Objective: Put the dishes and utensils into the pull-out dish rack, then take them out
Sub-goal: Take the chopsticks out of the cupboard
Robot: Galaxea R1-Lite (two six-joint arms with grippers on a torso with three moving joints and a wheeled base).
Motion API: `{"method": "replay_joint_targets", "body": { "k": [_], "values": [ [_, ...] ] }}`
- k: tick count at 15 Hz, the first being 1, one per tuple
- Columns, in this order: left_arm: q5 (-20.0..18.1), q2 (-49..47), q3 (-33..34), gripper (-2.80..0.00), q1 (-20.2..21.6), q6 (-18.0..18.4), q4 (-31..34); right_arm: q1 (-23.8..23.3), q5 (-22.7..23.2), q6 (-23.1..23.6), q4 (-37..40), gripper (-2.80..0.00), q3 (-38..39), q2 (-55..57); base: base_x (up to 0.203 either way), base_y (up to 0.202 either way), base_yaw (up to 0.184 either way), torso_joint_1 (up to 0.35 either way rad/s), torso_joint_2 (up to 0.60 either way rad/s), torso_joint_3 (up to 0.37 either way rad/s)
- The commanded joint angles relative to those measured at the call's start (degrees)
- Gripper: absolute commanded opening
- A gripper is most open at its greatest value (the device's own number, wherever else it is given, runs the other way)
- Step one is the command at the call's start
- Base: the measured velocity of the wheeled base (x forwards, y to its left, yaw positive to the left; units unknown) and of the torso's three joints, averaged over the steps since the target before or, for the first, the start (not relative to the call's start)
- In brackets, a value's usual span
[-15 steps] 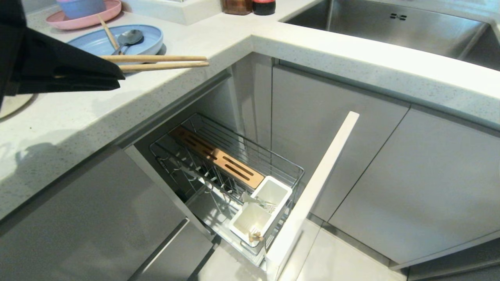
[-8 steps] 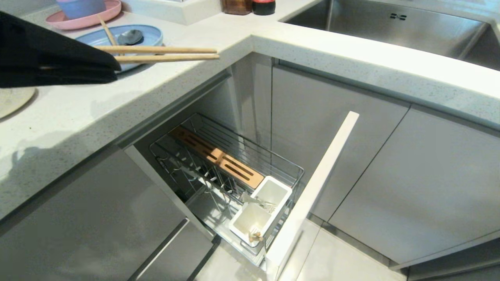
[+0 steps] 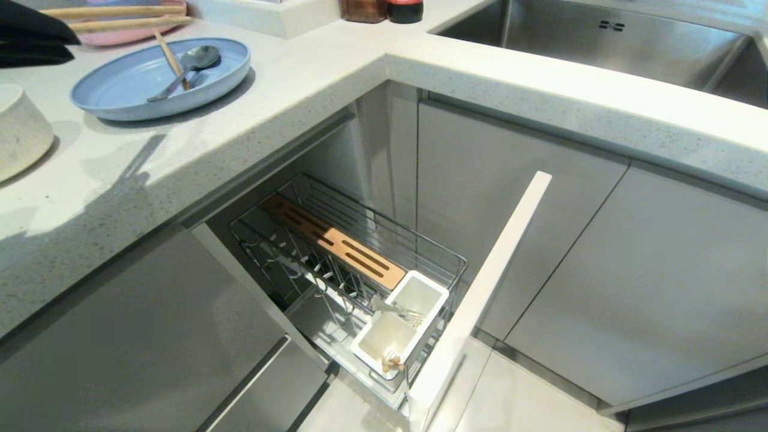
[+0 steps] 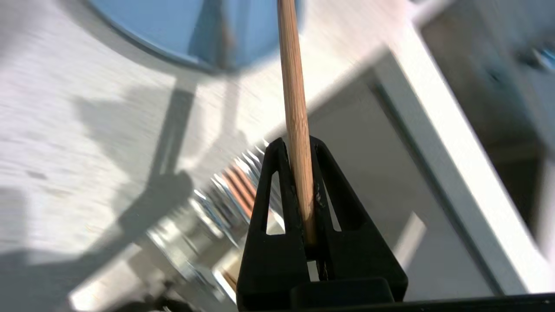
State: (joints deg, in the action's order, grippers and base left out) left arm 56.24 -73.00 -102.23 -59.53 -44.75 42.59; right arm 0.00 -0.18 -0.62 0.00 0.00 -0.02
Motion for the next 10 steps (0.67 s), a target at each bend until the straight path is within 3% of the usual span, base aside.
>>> {"method": "replay_joint_targets", "body": {
  "k": [1,3,10],
  "values": [
    [4.51,-2.05,0.37,-2.8,1.37,-0.35,-0.08,0.0,0.0,0.01,0.0,-2.8,0.09,0.02,0.0,0.0,0.0,0.0,0.0,0.0],
    [6.04,-3.17,0.84,-2.8,4.26,-0.4,-3.15,0.0,0.0,0.01,0.0,-2.8,0.09,0.02,0.0,0.0,0.0,0.0,0.0,0.0],
    [5.99,-9.58,4.16,-2.8,22.71,2.29,-18.68,0.0,0.0,0.01,0.0,-2.8,0.09,0.02,0.0,0.0,0.0,0.0,0.0,0.0]
  ]
}}
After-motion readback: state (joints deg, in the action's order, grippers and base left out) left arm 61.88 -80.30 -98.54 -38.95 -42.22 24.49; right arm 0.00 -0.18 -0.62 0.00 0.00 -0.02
